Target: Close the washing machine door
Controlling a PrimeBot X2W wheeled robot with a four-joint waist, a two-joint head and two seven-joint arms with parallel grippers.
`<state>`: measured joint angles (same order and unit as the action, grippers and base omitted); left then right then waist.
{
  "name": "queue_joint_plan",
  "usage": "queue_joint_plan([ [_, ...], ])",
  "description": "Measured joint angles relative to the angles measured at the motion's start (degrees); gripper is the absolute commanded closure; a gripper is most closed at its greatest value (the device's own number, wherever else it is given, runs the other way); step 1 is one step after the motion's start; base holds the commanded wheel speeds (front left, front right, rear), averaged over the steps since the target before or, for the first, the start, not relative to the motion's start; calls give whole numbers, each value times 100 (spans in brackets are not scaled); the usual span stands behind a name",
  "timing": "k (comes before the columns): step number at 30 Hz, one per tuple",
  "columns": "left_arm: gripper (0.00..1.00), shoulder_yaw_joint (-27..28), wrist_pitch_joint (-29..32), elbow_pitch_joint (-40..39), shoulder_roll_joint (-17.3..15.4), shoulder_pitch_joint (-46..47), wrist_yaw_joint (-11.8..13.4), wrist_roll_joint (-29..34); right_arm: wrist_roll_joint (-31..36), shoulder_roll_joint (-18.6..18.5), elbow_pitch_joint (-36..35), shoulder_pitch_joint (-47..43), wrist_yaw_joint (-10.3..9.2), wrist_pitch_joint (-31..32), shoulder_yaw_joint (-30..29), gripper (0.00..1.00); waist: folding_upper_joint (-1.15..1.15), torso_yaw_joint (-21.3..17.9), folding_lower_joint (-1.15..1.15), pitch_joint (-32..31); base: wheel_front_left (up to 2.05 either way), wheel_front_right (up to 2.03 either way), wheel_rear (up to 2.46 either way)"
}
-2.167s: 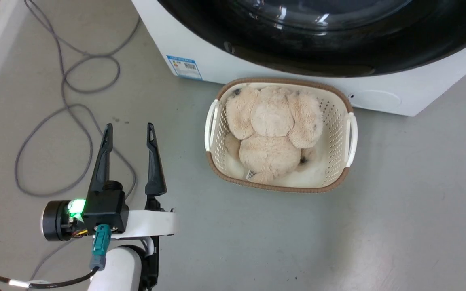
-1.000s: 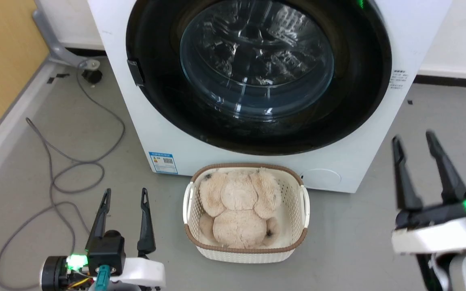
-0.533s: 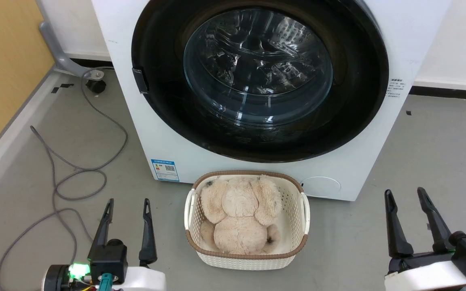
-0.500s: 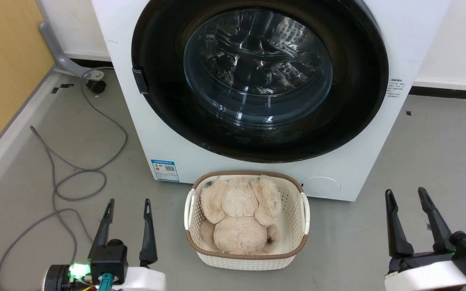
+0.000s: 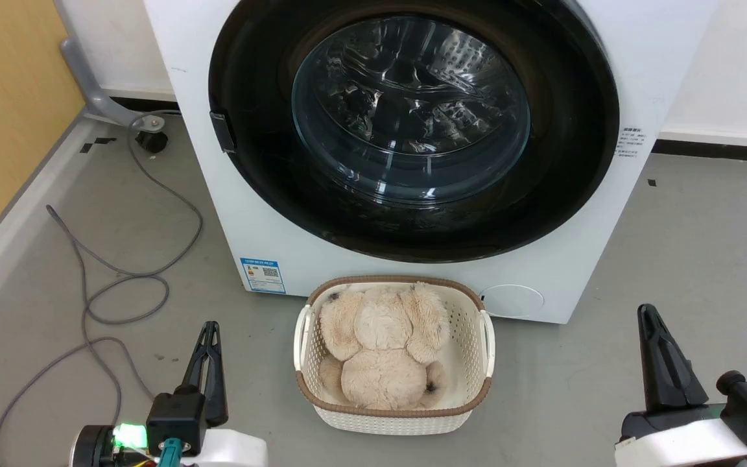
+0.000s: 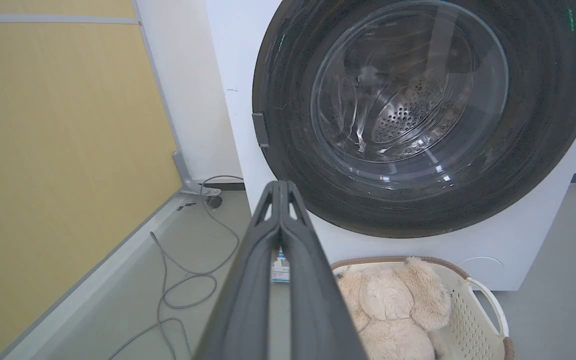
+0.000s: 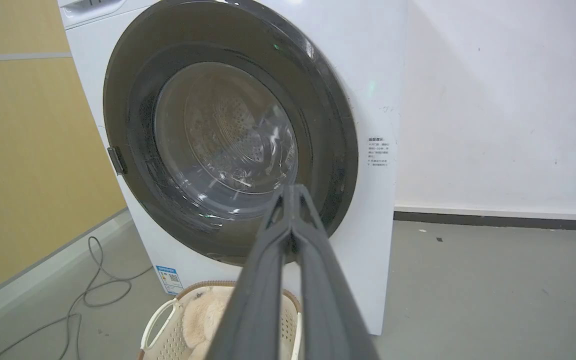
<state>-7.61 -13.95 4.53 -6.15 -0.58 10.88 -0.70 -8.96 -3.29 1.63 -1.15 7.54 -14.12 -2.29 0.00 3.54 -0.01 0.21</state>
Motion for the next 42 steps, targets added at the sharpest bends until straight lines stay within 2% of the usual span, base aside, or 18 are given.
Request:
queue_joint_plan([
  [42, 100, 265, 488, -141, 115, 1, -386, 8, 330, 0, -29, 14, 0, 495, 78, 100, 0, -125, 1, -7, 0, 0, 0],
])
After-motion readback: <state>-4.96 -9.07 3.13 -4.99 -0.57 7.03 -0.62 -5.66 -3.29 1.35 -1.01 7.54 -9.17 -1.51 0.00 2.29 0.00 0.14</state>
